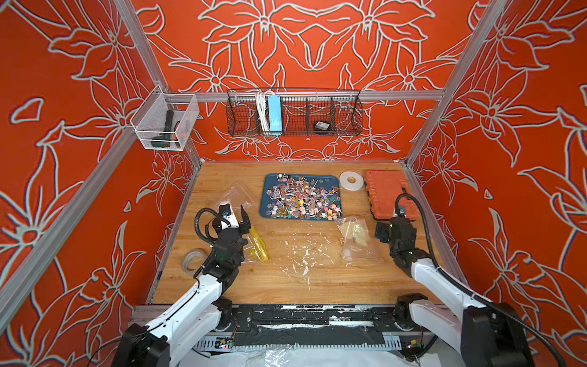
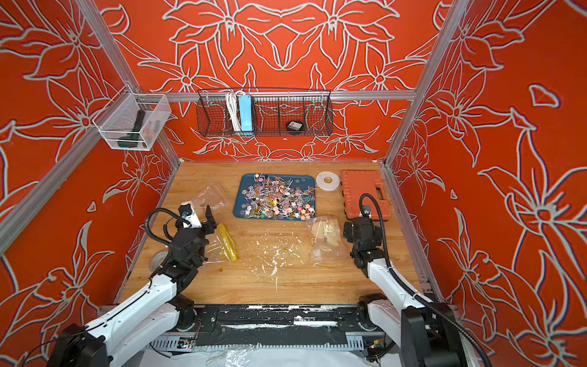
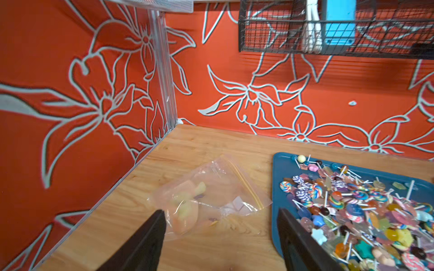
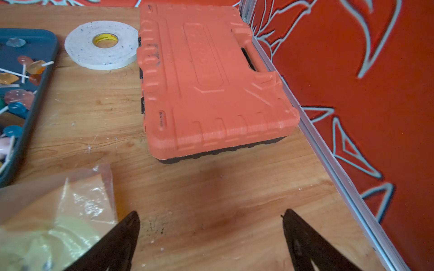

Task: Pour candies out of the ziploc bag
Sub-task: Move the ziploc bag to the center of the board, then reset both arms

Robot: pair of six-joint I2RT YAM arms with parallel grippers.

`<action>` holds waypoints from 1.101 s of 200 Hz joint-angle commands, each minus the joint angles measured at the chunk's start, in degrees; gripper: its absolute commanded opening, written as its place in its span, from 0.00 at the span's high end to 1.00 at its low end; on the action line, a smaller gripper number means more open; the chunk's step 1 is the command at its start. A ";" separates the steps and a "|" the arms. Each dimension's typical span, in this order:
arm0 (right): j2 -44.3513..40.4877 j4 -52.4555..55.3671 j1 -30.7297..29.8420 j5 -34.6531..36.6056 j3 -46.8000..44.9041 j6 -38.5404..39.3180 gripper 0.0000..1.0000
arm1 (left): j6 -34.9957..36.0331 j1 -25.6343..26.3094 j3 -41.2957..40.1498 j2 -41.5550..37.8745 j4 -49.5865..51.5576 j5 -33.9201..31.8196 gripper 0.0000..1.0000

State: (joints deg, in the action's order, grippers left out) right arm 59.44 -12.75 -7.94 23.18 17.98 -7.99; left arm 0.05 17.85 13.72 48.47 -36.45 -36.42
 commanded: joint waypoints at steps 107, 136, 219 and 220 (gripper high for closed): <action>21.40 -33.02 6.70 -25.70 0.50 10.25 0.10 | 2.83 -9.85 -9.90 33.57 -41.17 22.79 0.24; 21.95 -32.76 7.77 -26.95 0.88 9.53 0.02 | 1.64 -12.60 -7.50 32.52 -34.74 27.91 0.20; 21.25 -31.81 7.68 -24.14 0.99 8.76 0.02 | 1.26 -13.54 -6.88 32.27 -33.25 29.77 0.02; 21.25 -31.85 7.68 -24.14 0.95 8.77 0.02 | 1.26 -13.54 -6.87 32.29 -33.25 29.76 0.02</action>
State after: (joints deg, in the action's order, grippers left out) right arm 80.99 -45.04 -0.43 -1.41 18.70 1.30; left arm 1.50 4.54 6.46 80.95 -68.71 -7.62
